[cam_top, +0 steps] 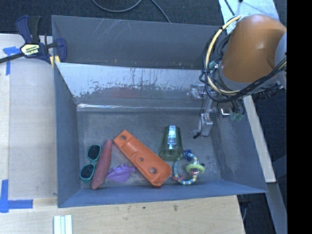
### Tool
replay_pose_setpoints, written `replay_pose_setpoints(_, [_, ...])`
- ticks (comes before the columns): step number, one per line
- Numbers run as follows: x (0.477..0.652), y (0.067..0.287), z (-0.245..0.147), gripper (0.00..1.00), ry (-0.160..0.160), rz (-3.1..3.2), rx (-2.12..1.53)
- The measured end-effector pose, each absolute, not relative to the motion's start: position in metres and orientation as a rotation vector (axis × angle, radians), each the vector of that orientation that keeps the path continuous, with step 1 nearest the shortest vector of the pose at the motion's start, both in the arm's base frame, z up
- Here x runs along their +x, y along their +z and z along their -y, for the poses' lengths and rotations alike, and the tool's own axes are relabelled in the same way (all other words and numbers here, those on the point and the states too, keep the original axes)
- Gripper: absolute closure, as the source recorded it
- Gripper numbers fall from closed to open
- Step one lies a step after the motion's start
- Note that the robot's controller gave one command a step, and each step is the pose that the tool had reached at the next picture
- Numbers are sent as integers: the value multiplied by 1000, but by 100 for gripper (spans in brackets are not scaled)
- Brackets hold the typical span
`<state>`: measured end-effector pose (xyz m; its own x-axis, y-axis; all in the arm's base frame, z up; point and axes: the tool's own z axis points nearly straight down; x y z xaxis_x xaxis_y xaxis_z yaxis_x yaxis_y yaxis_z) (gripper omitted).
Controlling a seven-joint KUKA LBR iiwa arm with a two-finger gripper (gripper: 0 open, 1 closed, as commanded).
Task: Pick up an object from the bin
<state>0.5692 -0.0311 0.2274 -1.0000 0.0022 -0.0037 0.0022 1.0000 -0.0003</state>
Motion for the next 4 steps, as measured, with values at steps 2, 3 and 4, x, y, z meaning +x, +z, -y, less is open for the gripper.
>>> replay_pose_setpoints(2, [560, 160, 22, 0, 0, -3141, -90])
replay_pose_setpoints(3, [548, 110, 1, 0, -7, -3092, -509])
replay_pose_setpoints(4, [561, 70, -20, 100, 0, -3041, -772])
